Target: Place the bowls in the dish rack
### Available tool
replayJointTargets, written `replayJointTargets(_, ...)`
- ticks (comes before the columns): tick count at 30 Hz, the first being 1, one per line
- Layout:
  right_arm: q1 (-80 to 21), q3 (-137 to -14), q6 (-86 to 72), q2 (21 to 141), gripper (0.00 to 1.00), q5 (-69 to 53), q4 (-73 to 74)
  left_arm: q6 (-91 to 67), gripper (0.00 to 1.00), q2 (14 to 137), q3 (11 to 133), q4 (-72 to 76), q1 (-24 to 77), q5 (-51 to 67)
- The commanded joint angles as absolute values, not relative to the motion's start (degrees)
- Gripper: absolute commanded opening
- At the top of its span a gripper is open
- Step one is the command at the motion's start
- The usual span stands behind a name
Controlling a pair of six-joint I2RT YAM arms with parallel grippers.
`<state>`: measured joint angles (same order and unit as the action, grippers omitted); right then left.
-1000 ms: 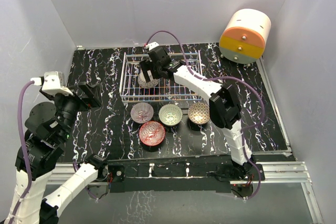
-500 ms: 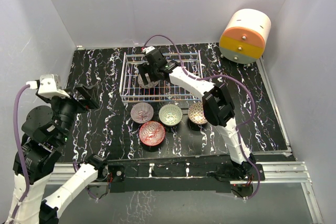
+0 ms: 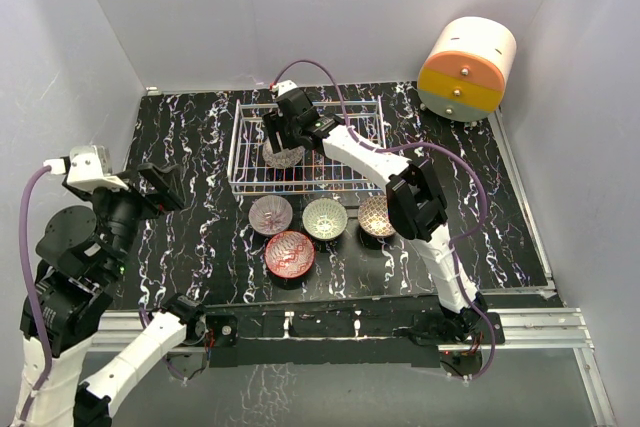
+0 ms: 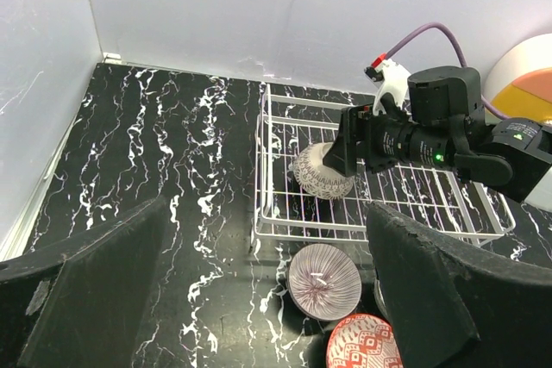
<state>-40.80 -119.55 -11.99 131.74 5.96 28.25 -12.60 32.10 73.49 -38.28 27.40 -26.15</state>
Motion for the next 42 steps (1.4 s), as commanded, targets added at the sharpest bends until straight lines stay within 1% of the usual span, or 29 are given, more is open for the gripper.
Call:
replayJointTargets(1,-40.61,-120.97,-12.56,131.59,0.69,5.76,24.23,-12.04,0.97,31.3,75.08,-39.16,27.6,-27.48)
replayJointTargets(2,-40.61,-120.94,-12.6,131.57,0.69,5.67,24.16,-11.96,0.97,31.29,75.06,-39.05,27.6,-27.51)
replayJointTargets(5,-40.58,-120.8,-12.77,131.66,0.66,5.57,23.93,-12.11,0.97,31.2,74.99,-39.17,27.6,-27.48)
replayJointTargets(12,-40.59,-124.35,-12.46,133.99,0.66,5.04,26.3,-12.22,0.97,30.77,75.13,-39.25,27.6,-27.44)
replayJointTargets(21,-40.76,-124.46,-11.96,134.73,0.65,6.25,26.49,-12.28,0.97,30.63,75.06,-39.26,27.6,-27.6)
replayJointTargets(24,-40.86,-124.49,-11.65,134.82,0.57,6.53,26.28,-12.28,0.97,30.56,75.06,-39.21,27.59,-27.51)
replayJointTargets(26,-40.86,-124.61,-11.35,134.91,0.56,6.59,25.96,-12.3,0.97,30.5,75.06,-39.36,27.6,-27.55)
replayJointTargets(27,-40.86,-124.74,-11.19,134.99,0.54,6.64,25.79,-12.3,0.97,30.42,75.12,-39.42,27.59,-27.68)
replayJointTargets(29,-40.98,-125.08,-11.16,135.15,0.47,6.97,25.62,-12.24,0.97,30.28,75.21,-39.47,27.6,-27.76)
replayJointTargets(32,-41.01,-125.36,-11.05,135.1,0.45,7.5,25.04,-12.22,0.97,30.14,75.32,-39.57,27.55,-27.94)
replayJointTargets(34,-41.16,-125.41,-11.07,134.8,0.41,8.01,24.25,-12.13,0.97,30.05,75.41,-39.56,27.6,-28.03)
replayJointTargets(42,-41.57,-129.26,-11.07,135.73,0.4,8.4,22.03,-11.95,0.97,30.15,75.4,-39.23,27.6,-27.86)
